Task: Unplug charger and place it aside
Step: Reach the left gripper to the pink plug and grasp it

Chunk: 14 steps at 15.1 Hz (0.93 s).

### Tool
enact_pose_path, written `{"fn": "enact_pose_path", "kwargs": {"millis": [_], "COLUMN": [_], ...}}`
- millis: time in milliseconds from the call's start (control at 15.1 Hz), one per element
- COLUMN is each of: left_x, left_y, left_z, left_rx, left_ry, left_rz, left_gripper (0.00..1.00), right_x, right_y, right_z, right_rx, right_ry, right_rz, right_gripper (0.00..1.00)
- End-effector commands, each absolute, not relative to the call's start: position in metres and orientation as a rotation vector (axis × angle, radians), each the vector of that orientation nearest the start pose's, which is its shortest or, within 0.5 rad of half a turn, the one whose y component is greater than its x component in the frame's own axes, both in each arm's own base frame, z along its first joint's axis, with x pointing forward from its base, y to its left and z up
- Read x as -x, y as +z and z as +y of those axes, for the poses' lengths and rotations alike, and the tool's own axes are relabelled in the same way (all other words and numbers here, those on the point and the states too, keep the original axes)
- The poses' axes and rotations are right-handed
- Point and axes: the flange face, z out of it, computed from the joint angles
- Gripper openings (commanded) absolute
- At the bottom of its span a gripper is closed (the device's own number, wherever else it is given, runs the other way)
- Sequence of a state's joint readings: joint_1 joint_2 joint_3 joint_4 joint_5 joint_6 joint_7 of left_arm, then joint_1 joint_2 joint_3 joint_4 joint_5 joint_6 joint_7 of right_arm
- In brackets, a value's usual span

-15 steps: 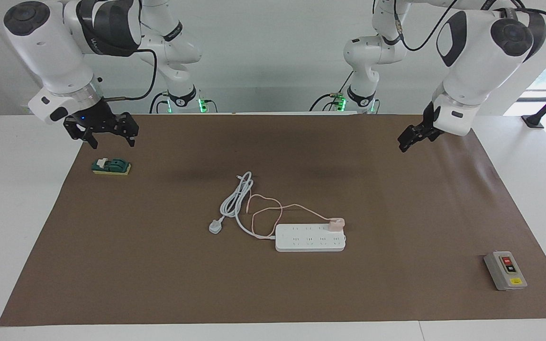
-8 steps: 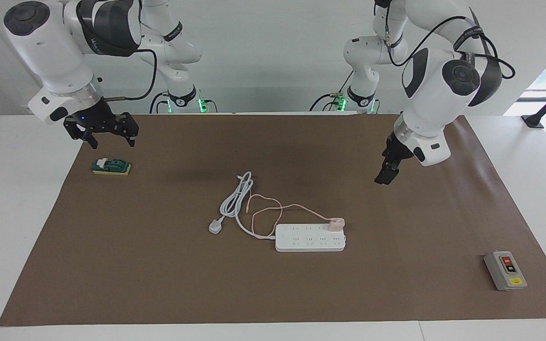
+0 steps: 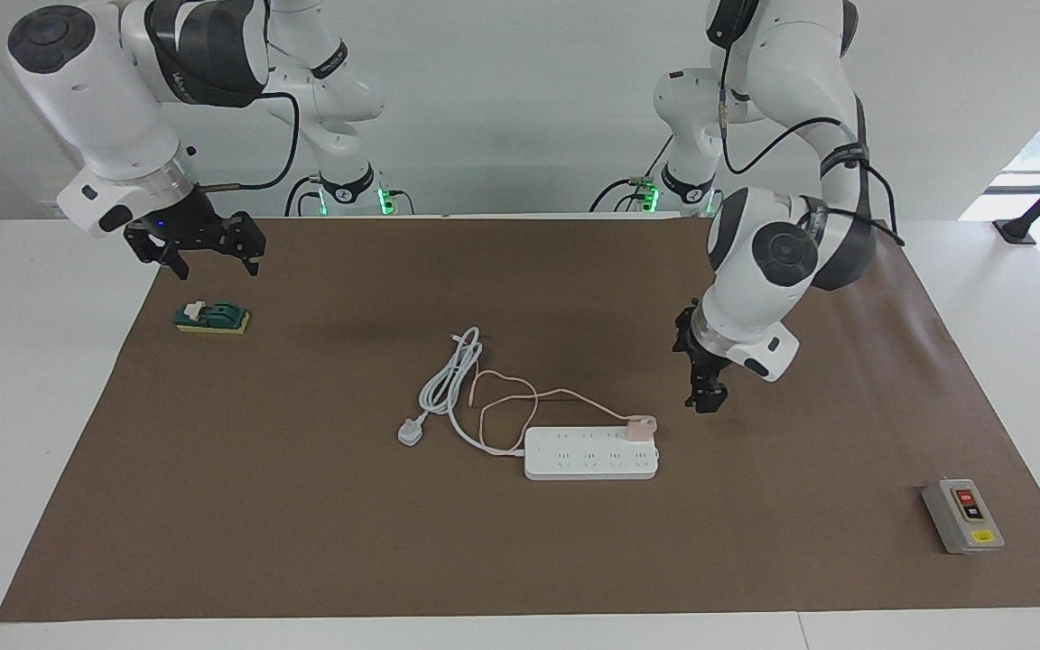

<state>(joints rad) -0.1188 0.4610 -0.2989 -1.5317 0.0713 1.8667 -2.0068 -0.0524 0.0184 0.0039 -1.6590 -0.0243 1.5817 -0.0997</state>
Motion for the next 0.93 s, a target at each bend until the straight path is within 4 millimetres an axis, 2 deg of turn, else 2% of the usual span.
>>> {"fn": "enact_pose_path", "kwargs": {"millis": [0, 66, 199, 398, 531, 597, 730, 863], "left_x": [-0.653, -0.658, -0.660, -0.666, -0.664, -0.661, -0.656, -0.644], "left_y": [0.391, 0.381, 0.379, 0.373, 0.366, 0.359, 0.349, 0.335], "left_z": [-0.246, -0.247, -0.254, -0.250, -0.256, -0.259, -0.264, -0.266], "left_rx": [-2.131, -2.084, -2.065, -2.036, -2.045, -2.049, -2.069, -2.101], "left_ry": [-0.113, -0.110, -0.081, -0.065, -0.062, -0.059, -0.042, -0.046], "left_rz": [2.340, 2.366, 2.340, 2.327, 2.317, 2.311, 2.293, 2.299], "left_gripper": [1.00, 1.00, 1.00, 1.00, 1.00, 1.00, 1.00, 1.00], "right_x": [-0.547, -0.546, -0.545, -0.548, -0.555, -0.556, -0.561, -0.570], "right_y": [0.583, 0.582, 0.581, 0.581, 0.578, 0.576, 0.569, 0.558], "right_z": [-0.037, -0.037, -0.037, -0.041, -0.039, -0.035, -0.025, -0.013], "right_rx": [3.165, 3.164, 3.164, 3.172, 3.162, 3.128, 3.040, 2.956], "right_ry": [0.158, 0.167, 0.170, 0.114, 0.032, 0.028, 0.025, 0.016], "right_rz": [-0.085, -0.085, -0.078, -0.009, 0.328, 0.552, 0.888, 1.114], "right_gripper": [1.00, 1.00, 1.00, 1.00, 1.00, 1.00, 1.00, 1.00]}}
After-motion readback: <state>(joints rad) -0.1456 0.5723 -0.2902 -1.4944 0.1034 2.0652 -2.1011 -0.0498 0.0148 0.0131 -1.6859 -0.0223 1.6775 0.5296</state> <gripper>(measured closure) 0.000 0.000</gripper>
